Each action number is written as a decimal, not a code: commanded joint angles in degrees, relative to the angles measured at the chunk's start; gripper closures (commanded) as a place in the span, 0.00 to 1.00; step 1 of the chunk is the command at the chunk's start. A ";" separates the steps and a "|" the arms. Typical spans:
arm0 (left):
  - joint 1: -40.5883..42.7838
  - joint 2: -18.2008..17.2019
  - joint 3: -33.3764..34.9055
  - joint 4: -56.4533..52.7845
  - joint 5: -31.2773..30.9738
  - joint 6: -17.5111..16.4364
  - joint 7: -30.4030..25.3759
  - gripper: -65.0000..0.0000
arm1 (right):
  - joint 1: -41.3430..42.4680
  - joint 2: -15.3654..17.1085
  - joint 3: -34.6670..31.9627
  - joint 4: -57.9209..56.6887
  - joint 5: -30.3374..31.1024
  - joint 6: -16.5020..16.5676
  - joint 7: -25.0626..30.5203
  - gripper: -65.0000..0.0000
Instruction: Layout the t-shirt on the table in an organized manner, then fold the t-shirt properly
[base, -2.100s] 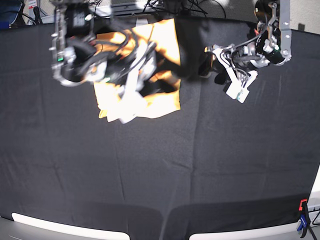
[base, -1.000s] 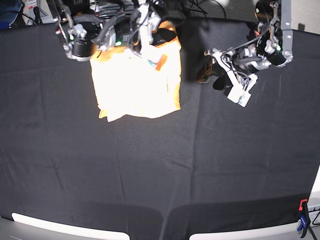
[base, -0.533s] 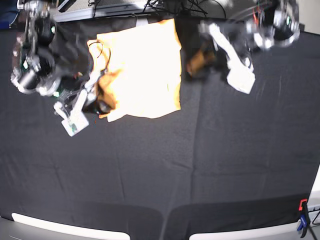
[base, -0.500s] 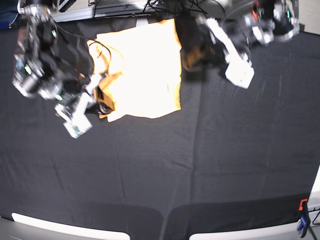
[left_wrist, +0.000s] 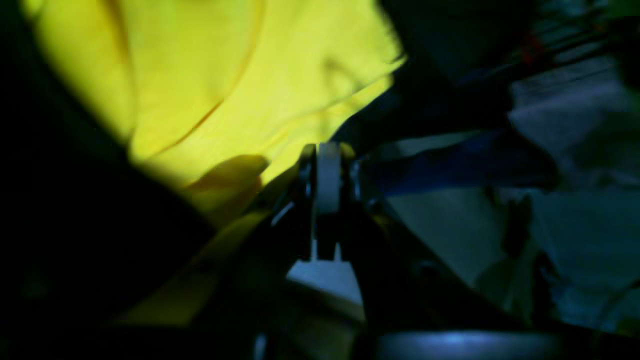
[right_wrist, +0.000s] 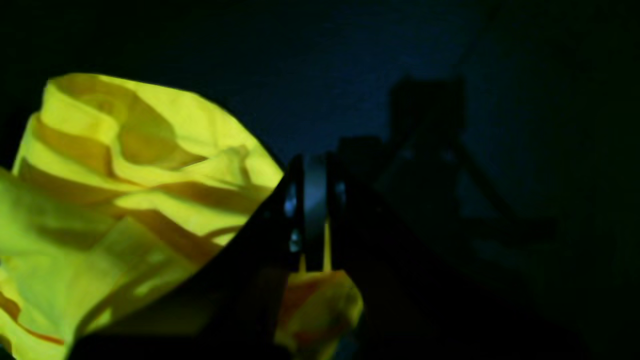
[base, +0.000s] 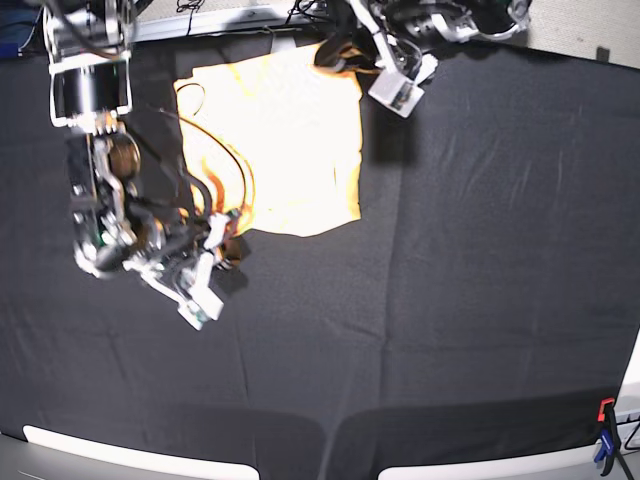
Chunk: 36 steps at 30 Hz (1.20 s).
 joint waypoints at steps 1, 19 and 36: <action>-0.72 0.31 0.22 0.09 -0.39 -0.55 -0.94 1.00 | 2.03 0.59 0.13 0.15 0.57 0.35 1.07 1.00; -16.85 0.26 -6.45 -23.21 7.13 3.76 0.85 1.00 | 2.05 2.62 -0.04 -0.26 3.74 0.76 -9.11 1.00; -26.34 -10.10 -19.89 -24.11 2.54 4.37 -2.19 1.00 | -8.63 4.46 -0.04 6.51 12.83 0.76 -9.27 1.00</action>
